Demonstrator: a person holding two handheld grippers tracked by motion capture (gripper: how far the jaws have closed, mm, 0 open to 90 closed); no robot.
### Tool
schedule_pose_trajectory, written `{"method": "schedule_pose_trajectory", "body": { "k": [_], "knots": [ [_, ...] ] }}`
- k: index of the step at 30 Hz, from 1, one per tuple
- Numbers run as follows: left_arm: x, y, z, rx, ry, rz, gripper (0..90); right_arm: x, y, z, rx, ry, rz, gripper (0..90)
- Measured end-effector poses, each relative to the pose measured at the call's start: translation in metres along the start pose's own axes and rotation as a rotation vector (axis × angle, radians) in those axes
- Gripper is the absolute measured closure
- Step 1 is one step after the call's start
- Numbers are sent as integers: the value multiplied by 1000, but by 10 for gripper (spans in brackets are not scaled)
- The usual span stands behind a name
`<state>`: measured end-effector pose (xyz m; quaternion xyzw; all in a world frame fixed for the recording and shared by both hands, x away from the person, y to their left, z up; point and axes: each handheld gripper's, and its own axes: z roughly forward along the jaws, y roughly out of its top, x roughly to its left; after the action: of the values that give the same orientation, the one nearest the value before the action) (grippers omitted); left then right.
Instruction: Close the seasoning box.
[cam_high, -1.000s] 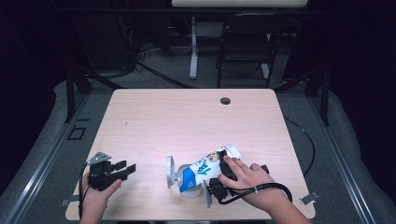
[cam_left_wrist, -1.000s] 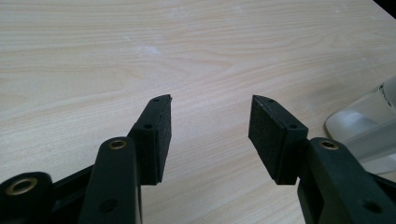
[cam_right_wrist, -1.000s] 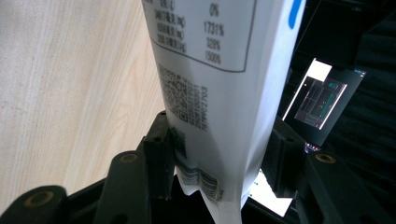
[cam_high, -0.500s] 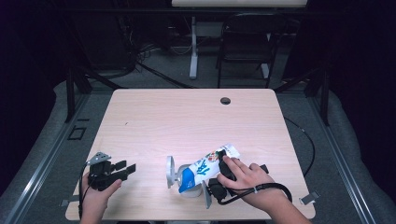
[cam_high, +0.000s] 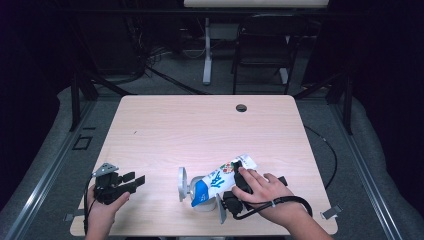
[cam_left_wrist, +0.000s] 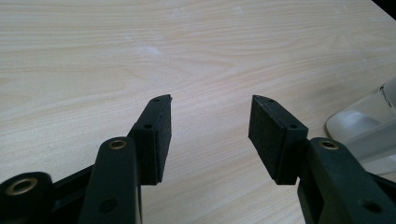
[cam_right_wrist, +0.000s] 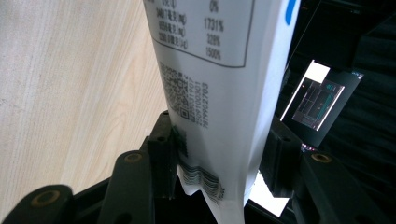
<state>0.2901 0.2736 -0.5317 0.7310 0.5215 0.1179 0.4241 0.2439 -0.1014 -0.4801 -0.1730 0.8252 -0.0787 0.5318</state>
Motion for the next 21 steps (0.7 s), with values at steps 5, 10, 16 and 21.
{"method": "schedule_pose_trajectory", "body": {
  "k": [5, 10, 16, 21],
  "knots": [
    [0, 0, 0, 1, -1, 3, 494, 0, 0, 0, 0, 1, 0, 548],
    [0, 0, 0, 0, -1, 3, 495, 0, 0, 0, 4, -4, -5, 552],
    [-1, 0, 1, -3, 3, 2, 494, 0, 0, 0, 0, -2, -3, 558],
    [-1, -1, 1, -3, 6, 2, 495, 0, 0, 0, -4, -4, -2, 560]
  ]
}}
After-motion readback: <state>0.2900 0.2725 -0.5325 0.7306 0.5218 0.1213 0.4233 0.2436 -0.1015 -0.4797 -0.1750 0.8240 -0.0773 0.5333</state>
